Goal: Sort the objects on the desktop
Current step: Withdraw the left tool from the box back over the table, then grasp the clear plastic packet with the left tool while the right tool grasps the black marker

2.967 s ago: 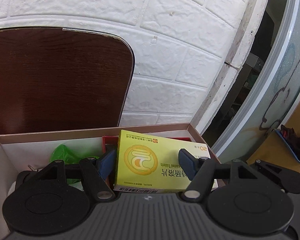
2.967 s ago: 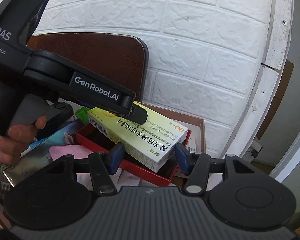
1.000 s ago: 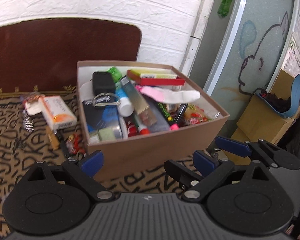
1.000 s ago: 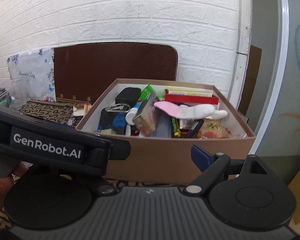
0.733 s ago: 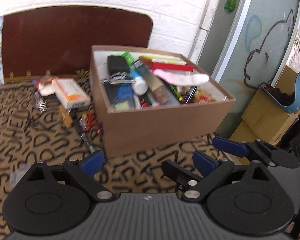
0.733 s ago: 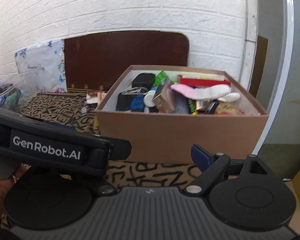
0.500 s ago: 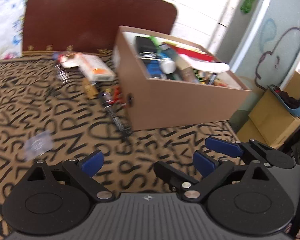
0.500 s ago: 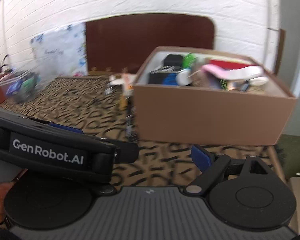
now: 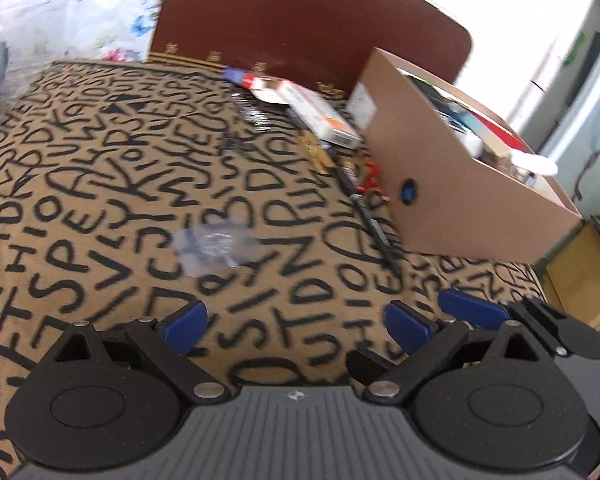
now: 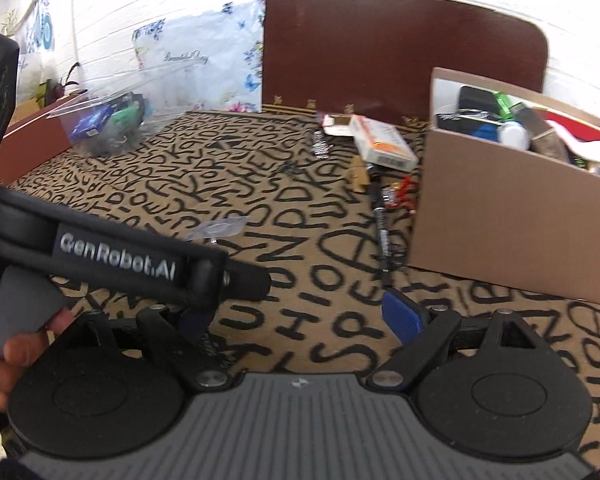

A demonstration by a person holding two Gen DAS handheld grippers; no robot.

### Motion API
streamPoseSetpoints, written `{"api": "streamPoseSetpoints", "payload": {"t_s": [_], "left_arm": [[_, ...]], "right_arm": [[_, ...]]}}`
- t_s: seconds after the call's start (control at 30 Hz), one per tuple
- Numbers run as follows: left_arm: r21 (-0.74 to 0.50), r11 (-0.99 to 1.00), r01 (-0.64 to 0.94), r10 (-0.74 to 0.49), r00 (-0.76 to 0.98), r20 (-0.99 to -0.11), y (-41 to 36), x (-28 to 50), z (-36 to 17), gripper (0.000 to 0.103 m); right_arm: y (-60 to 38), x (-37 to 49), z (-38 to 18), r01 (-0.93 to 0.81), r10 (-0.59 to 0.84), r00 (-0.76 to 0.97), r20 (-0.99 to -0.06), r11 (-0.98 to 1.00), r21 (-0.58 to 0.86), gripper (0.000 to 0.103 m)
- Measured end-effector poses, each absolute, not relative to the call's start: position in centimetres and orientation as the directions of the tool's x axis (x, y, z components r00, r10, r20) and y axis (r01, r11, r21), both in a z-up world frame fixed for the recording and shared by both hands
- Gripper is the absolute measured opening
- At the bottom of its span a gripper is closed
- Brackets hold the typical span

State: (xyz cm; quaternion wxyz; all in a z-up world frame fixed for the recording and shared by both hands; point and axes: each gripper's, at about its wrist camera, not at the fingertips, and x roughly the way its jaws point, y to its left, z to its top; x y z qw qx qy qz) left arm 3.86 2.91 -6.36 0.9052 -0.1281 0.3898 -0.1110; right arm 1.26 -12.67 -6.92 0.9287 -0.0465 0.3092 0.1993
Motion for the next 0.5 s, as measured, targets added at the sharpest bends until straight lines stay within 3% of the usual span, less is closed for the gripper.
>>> {"api": "streamPoseSetpoints", "payload": {"t_s": [0.3, 0.5], "left_arm": [[-0.328, 0.943, 0.053, -0.273, 0.684, -0.677, 5.2, 6.1, -8.1, 0.094], [-0.299, 0.951, 0.072, -0.261, 0.702, -0.662, 4.9, 7.2, -8.3, 0.093]], "right_arm": [[-13.0, 3.4, -7.9, -0.338, 0.283, 0.74, -0.61, 0.941, 0.027, 0.086], [-14.4, 5.5, -8.7, -0.267, 0.227, 0.746, -0.626, 0.963, 0.032, 0.07]]}}
